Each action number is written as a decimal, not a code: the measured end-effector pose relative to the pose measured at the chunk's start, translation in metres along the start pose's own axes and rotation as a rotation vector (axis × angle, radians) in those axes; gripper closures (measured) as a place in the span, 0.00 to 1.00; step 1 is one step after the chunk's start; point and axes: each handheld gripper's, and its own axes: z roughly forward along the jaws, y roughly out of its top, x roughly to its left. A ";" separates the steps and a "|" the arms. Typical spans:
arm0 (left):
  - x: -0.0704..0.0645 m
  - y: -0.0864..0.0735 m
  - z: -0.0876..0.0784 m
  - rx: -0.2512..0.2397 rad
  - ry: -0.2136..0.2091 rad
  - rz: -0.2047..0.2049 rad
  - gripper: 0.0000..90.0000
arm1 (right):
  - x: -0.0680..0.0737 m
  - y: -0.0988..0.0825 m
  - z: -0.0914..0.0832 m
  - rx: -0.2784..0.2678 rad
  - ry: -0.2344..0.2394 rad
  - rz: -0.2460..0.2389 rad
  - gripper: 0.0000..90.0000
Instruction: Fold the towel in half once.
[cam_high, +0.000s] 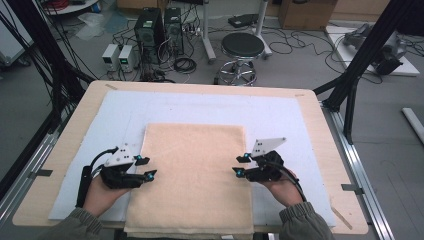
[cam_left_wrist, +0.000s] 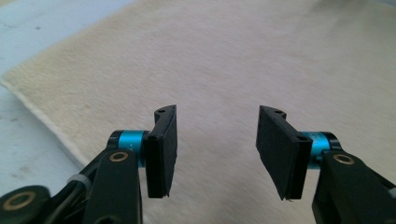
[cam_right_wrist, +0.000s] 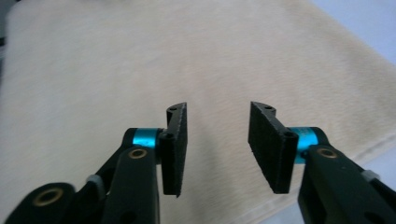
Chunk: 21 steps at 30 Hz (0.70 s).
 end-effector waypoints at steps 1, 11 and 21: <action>0.006 0.002 0.003 -0.012 0.017 -0.015 0.50 | -0.008 0.003 0.003 0.004 -0.014 0.018 0.59; 0.071 0.023 0.030 -0.026 0.151 -0.175 0.49 | -0.078 0.028 0.026 0.045 -0.131 0.110 0.44; 0.106 0.007 0.065 0.028 0.226 -0.273 0.47 | -0.110 0.006 0.058 0.112 -0.220 0.195 0.36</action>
